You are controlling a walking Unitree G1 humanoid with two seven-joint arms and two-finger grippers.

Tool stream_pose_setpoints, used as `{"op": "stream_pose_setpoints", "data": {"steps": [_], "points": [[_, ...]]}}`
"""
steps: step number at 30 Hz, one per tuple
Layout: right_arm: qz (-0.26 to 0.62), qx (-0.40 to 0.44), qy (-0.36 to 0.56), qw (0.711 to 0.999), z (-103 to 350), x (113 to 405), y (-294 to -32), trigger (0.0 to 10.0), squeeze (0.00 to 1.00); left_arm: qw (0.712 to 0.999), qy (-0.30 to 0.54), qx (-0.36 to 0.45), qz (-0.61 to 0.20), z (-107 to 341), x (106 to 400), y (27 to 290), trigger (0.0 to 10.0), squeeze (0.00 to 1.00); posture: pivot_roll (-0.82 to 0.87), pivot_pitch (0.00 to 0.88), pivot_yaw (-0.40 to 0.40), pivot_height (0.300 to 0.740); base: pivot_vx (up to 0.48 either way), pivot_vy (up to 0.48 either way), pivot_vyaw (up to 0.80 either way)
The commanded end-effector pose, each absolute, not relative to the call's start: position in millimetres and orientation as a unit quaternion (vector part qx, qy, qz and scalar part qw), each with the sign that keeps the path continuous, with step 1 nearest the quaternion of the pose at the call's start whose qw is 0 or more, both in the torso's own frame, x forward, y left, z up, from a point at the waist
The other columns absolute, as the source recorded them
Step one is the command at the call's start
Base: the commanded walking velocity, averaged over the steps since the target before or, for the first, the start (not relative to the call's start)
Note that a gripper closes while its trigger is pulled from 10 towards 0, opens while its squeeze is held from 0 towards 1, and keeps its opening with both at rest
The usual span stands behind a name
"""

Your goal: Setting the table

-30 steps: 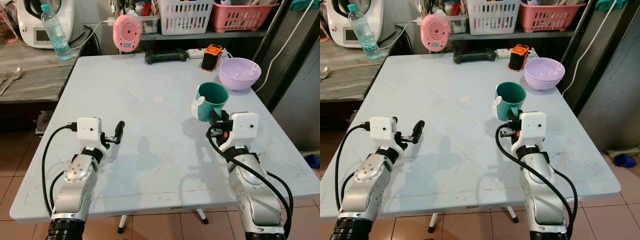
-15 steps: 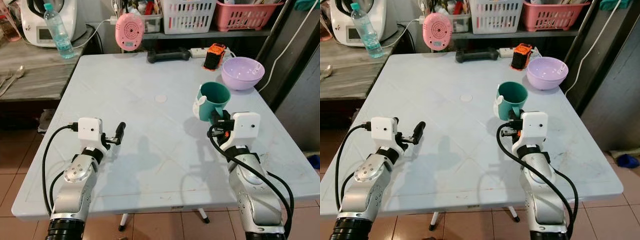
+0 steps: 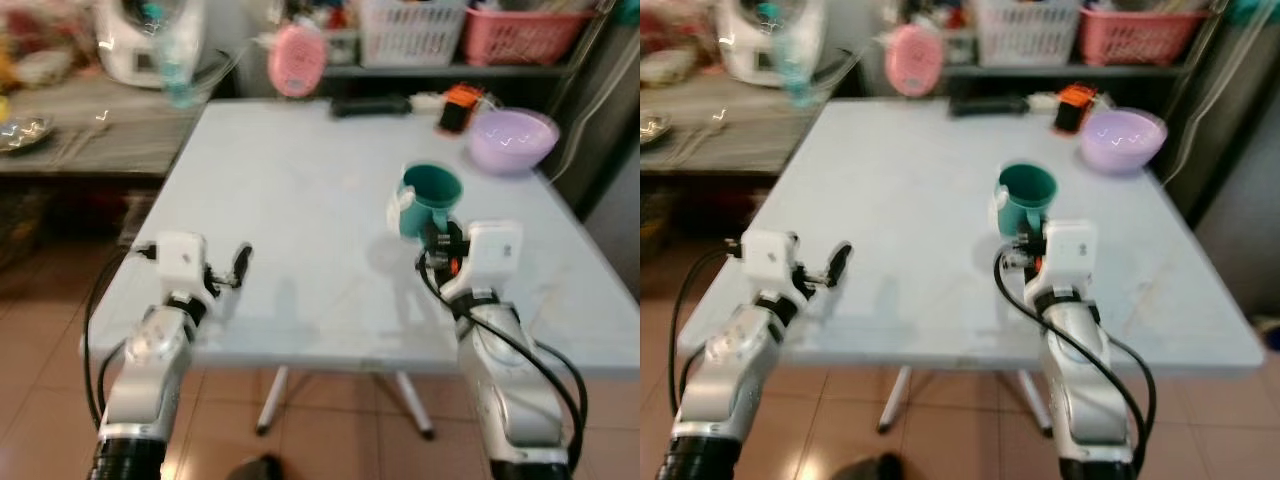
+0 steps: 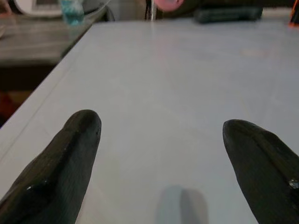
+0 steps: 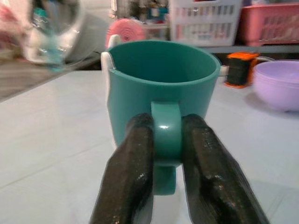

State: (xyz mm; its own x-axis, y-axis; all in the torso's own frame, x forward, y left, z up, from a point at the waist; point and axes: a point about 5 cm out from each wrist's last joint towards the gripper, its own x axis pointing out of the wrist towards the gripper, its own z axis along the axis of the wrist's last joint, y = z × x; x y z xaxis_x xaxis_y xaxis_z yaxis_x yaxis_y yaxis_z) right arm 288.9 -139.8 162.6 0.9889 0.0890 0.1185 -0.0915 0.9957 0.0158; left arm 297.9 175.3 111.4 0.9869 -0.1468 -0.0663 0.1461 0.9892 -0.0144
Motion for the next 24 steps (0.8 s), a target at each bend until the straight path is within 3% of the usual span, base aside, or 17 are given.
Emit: {"op": "stream_pose_setpoints", "data": {"steps": [1,18,24], "points": [[0.039,0.016,-0.067,0.997,166.4,291.0,-142.0,10.0,0.0,0.997,0.021,0.005,-0.08,120.2,302.5,174.2,10.0,0.0,0.0,0.054,0.06,0.74,-0.244,0.0,0.0],[0.031,0.012,-0.072,0.997,167.4,293.4,-143.9,10.0,0.0,0.996,0.014,0.003,-0.09,121.5,306.4,170.8,10.0,0.0,0.0,0.036,0.058,0.74,-0.014,0.0,0.0],[0.032,0.01,-0.076,0.997,168.9,295.3,-143.9,10.0,0.0,0.996,0.01,0.002,-0.093,122.0,307.8,168.9,10.0,0.0,0.0,0.027,0.056,0.74,0.0,0.325,0.0]]}}
